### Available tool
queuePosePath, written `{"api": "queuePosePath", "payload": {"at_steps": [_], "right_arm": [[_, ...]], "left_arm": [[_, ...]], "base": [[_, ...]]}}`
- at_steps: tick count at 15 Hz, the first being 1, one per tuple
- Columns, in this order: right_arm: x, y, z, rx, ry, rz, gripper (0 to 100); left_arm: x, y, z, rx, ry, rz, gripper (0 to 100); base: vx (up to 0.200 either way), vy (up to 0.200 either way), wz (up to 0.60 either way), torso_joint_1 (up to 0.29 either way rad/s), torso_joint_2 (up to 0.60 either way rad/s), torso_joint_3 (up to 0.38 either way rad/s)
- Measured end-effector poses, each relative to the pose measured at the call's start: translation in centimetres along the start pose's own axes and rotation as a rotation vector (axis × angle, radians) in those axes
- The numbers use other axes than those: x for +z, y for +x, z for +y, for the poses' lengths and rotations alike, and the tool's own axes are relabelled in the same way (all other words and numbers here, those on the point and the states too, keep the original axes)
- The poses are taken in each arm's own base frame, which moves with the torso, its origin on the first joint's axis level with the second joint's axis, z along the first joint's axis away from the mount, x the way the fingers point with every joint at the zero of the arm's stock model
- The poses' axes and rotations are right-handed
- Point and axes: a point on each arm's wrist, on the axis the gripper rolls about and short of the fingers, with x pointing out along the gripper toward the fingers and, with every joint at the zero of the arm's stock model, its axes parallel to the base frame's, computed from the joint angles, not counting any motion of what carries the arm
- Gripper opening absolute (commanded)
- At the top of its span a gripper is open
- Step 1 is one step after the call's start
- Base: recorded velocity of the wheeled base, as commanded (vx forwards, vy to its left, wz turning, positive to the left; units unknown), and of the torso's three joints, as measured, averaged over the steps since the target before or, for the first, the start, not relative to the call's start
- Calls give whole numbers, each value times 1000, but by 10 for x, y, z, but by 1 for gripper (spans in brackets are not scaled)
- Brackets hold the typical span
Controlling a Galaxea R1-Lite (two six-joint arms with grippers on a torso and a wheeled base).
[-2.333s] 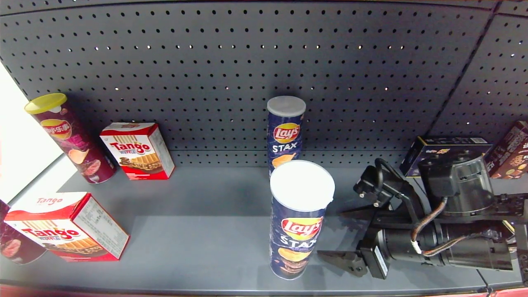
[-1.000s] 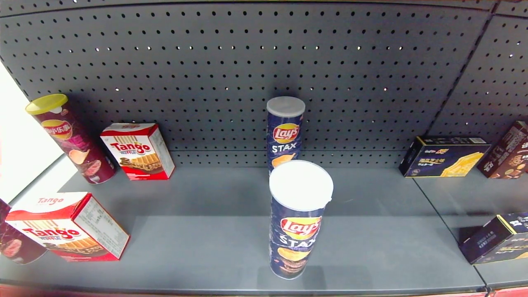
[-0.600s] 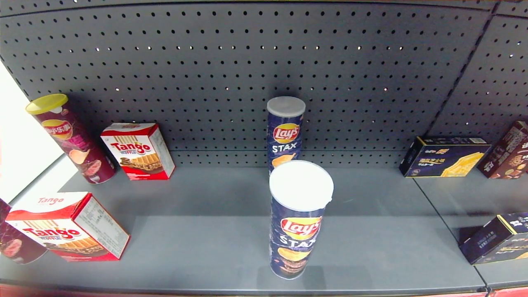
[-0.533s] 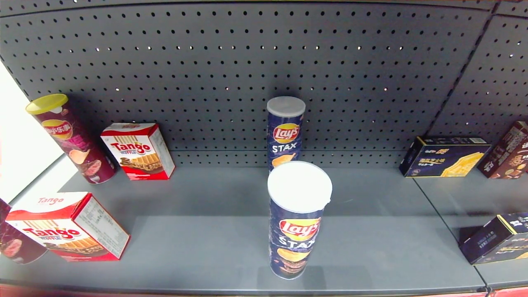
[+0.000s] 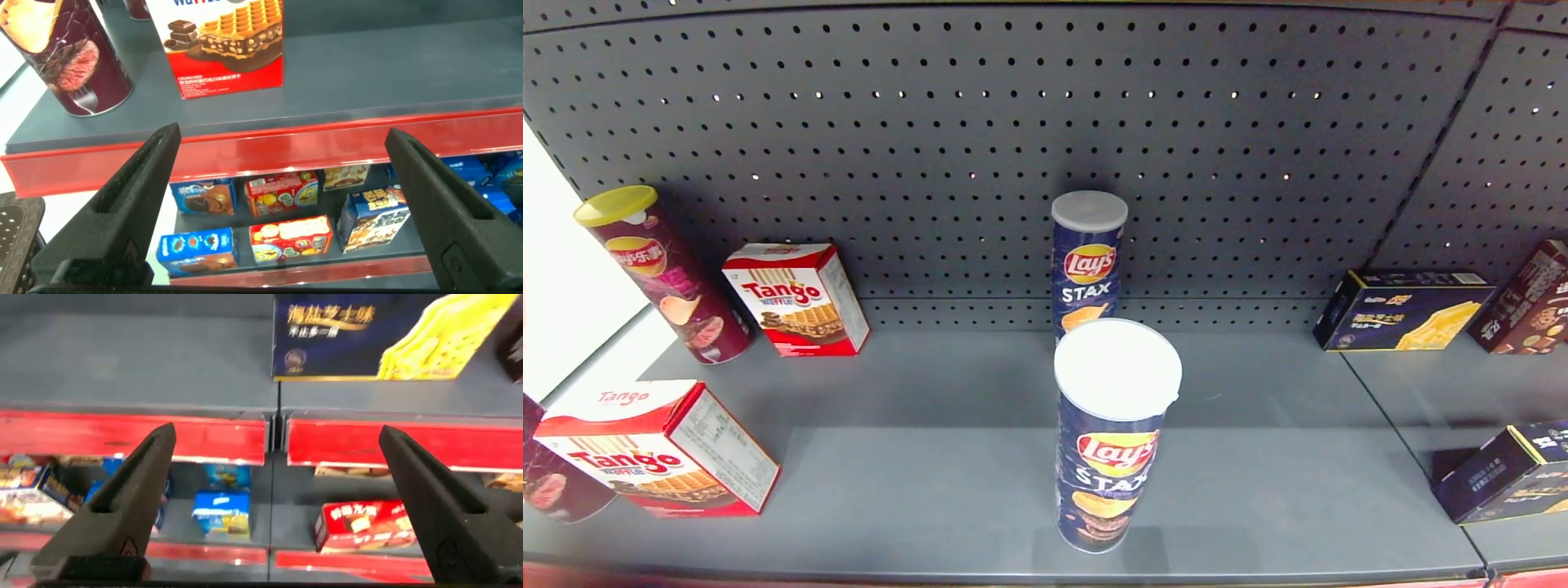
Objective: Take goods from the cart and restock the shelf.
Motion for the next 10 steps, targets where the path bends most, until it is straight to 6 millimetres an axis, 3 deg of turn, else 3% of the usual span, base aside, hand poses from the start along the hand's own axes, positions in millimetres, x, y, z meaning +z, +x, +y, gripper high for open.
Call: {"api": "queuePosePath", "payload": {"at_steps": [10], "right_arm": [[-2, -4, 1, -23, -1, -56, 100]], "left_arm": [[0, 0, 0, 0, -1, 0, 100]], "base": [[0, 0, 0, 0, 0, 0]]}}
